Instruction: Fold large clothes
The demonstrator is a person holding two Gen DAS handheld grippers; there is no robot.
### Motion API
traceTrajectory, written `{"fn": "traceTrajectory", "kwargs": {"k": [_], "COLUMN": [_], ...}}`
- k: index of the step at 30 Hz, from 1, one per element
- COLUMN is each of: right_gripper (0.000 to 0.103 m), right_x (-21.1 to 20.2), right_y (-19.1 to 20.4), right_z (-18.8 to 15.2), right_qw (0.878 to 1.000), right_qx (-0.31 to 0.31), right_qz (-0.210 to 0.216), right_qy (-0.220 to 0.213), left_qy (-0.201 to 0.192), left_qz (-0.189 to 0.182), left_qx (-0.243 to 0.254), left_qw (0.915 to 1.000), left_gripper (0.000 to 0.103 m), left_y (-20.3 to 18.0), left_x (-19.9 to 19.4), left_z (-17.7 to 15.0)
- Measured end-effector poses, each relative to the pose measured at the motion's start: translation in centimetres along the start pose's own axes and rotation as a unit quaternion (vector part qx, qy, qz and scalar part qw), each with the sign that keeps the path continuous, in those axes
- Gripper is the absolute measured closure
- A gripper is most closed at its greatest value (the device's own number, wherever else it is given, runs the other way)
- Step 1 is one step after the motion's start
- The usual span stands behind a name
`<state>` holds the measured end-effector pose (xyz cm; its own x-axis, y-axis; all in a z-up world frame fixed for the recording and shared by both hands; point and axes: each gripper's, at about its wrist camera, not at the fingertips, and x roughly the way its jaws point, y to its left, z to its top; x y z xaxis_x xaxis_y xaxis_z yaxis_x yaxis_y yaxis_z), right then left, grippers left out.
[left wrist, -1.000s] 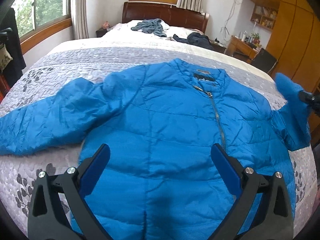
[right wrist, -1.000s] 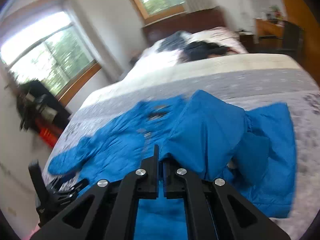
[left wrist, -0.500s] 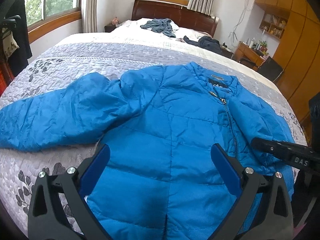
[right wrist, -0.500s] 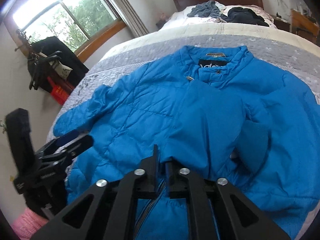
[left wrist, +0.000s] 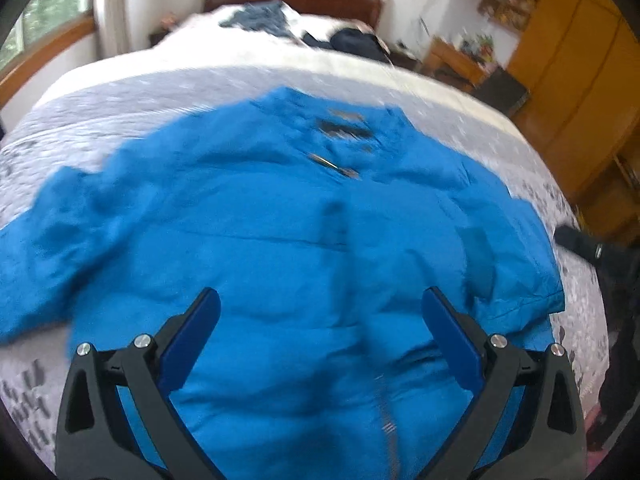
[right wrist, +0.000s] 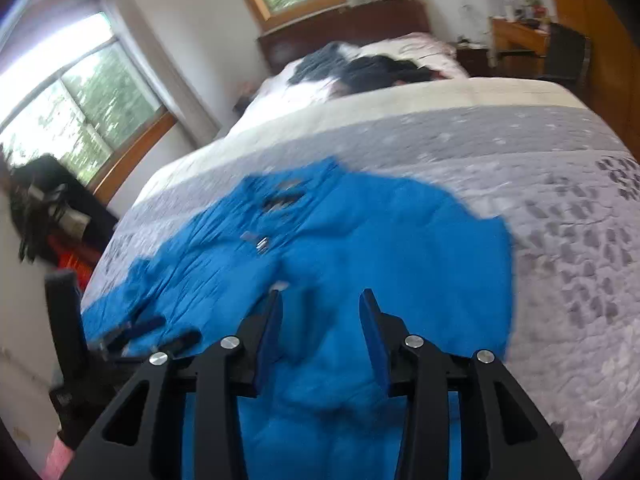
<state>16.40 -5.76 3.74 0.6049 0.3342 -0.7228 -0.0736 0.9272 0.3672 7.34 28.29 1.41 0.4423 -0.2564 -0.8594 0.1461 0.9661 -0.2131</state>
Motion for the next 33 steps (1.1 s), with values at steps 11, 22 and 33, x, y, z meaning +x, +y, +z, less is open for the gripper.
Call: {"fn": "traceTrajectory", "kwargs": {"k": [11, 22, 33], "right_gripper": [0.062, 0.062, 0.065], "right_x": [-0.3, 1.6, 5.1], "right_y": [-5.1, -5.3, -6.6], "right_z": [0.0, -0.4, -1.7], "right_qw": [0.999, 0.996, 0.994], "right_qx": [0.05, 0.056, 0.072], "right_qz": [0.005, 0.058, 0.013], "right_qy": [-0.008, 0.048, 0.085], "left_qy": [0.015, -0.009, -0.056], "left_qz": [-0.041, -0.043, 0.019], "left_qx": [-0.004, -0.058, -0.019], "left_qw": [0.9991, 0.9974, 0.998], "left_gripper": [0.092, 0.095, 0.057], "left_y": [-1.9, 5.4, 5.6], "left_x": [1.9, -0.4, -2.4], "left_z": [0.6, 0.6, 0.6]}}
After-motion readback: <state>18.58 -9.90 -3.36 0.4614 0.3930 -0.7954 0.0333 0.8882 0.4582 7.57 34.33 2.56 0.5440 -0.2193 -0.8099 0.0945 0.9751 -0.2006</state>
